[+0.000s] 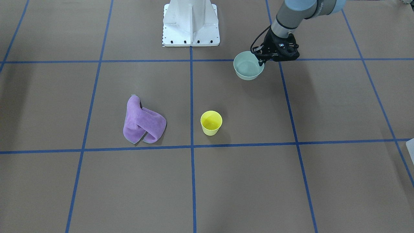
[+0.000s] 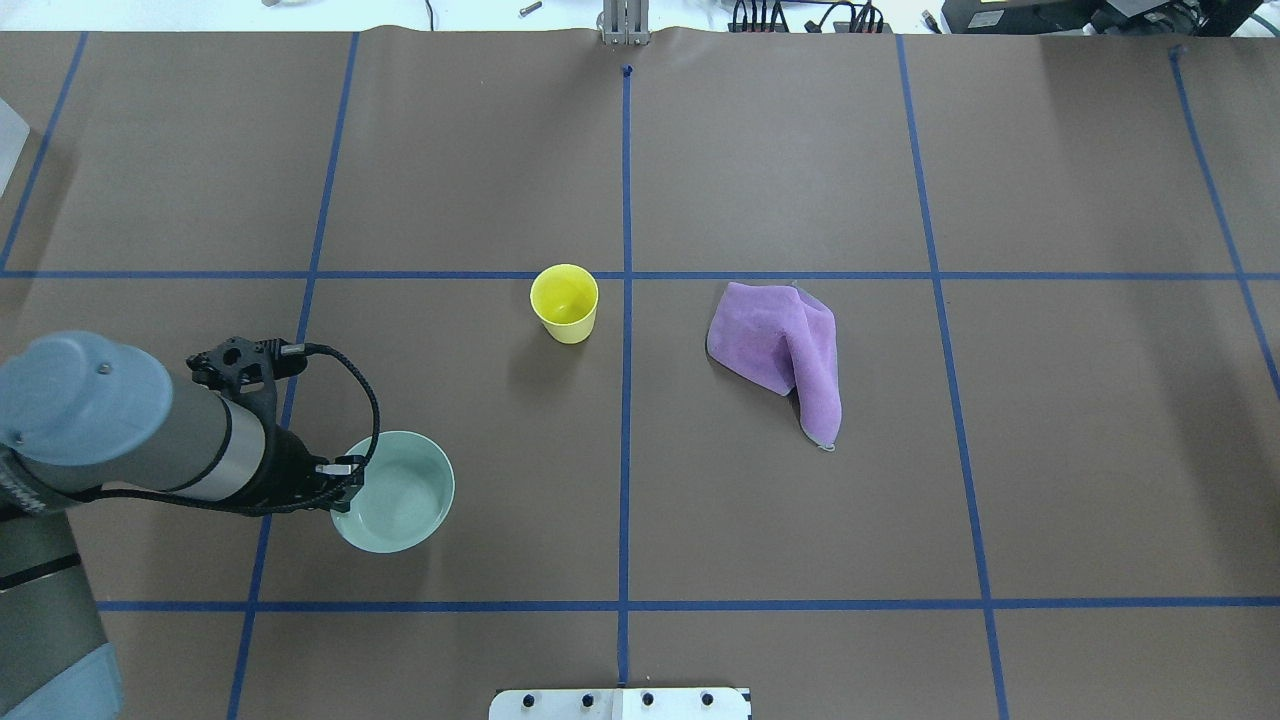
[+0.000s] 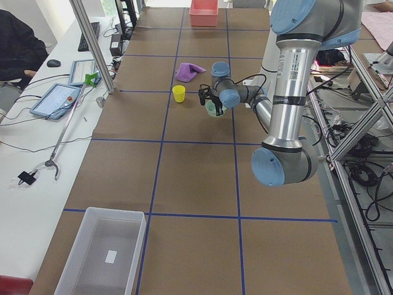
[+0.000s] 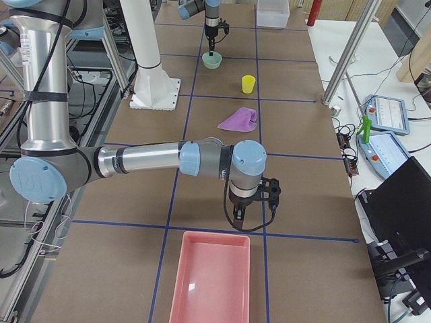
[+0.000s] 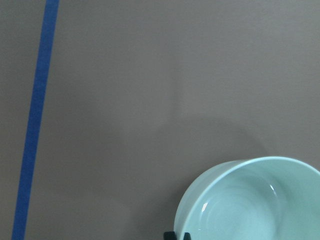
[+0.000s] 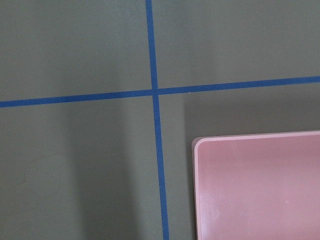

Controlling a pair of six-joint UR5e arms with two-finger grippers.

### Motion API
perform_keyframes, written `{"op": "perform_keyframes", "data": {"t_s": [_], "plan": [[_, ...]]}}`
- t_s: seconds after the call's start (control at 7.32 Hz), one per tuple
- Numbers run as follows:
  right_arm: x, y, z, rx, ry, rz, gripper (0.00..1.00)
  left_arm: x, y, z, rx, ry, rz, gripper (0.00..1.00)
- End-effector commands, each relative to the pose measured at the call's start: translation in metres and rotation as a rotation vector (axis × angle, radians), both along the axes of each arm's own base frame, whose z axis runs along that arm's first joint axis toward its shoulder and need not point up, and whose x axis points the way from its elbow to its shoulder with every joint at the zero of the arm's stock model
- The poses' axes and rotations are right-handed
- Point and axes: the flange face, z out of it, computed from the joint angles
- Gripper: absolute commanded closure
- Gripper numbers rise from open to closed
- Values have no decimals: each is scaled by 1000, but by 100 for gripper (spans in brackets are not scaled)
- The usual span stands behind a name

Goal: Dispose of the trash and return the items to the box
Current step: 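Lift the green bowl with the left gripper and carry it off-table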

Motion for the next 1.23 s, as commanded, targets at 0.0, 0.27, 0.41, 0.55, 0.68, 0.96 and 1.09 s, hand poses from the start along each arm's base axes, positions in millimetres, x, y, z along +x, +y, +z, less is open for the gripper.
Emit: {"op": "perform_keyframes", "data": {"t_s": [0.0, 0.27, 0.41, 0.55, 0.68, 0.96, 1.09], "plan": [[0, -3, -4, 8, -5, 0, 0, -74, -42, -20, 6, 31, -62, 100], [-3, -5, -8, 18, -44, 1, 0, -152, -136, 30, 66, -45, -157, 100], [-3, -8, -15, 32, -48, 1, 0, -188, -203, 57, 86, -78, -181, 100], [-5, -8, -21, 42, -59, 1, 0, -222, -257, 84, 107, -111, -185, 100], [-7, -7, -29, 50, -74, 0, 0, -254, -297, 111, 88, -148, -210, 100], [-9, -8, -31, 56, -85, -3, 0, -334, -345, 175, -84, -119, -293, 100], [-10, -8, -34, 62, -87, -5, 0, -389, -359, 216, -194, -48, -345, 100]]}}
